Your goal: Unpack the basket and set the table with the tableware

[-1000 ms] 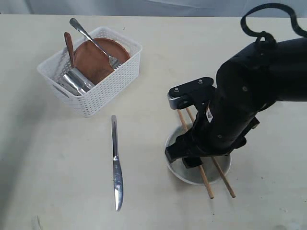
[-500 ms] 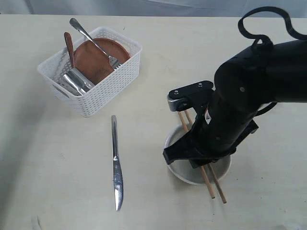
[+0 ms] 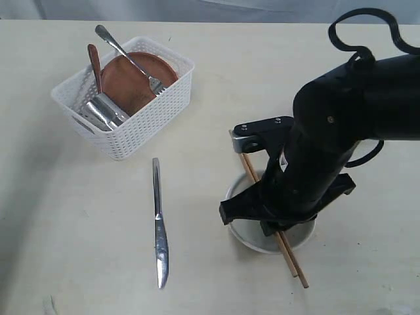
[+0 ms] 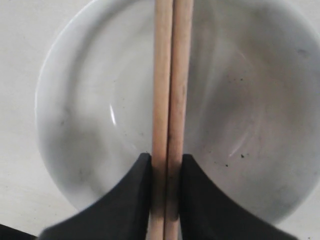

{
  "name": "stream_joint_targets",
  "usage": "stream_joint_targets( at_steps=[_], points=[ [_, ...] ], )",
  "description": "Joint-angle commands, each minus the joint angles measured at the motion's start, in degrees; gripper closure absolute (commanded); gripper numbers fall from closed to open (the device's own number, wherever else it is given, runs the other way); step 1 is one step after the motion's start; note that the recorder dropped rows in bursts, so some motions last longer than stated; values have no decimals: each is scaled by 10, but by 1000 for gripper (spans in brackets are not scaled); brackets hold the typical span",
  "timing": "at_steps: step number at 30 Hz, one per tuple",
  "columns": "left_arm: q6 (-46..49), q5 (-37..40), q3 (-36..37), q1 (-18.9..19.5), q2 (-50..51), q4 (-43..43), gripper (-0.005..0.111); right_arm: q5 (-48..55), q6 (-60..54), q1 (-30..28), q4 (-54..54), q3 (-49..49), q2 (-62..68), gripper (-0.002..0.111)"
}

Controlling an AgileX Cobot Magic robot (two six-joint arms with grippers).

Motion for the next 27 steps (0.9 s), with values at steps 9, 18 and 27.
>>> stream_joint_targets(
  at_steps=[9, 18, 27],
  points=[
    [-2, -5, 4, 2, -1, -7, 106, 23, 78, 0, 31, 1, -1, 107],
    [-2, -7, 4, 2, -1, -7, 106, 11, 108, 0, 42, 1, -11, 107],
    [3, -12, 4, 2, -1, -7, 106, -10, 144, 0, 36, 1, -46, 107]
  ],
)
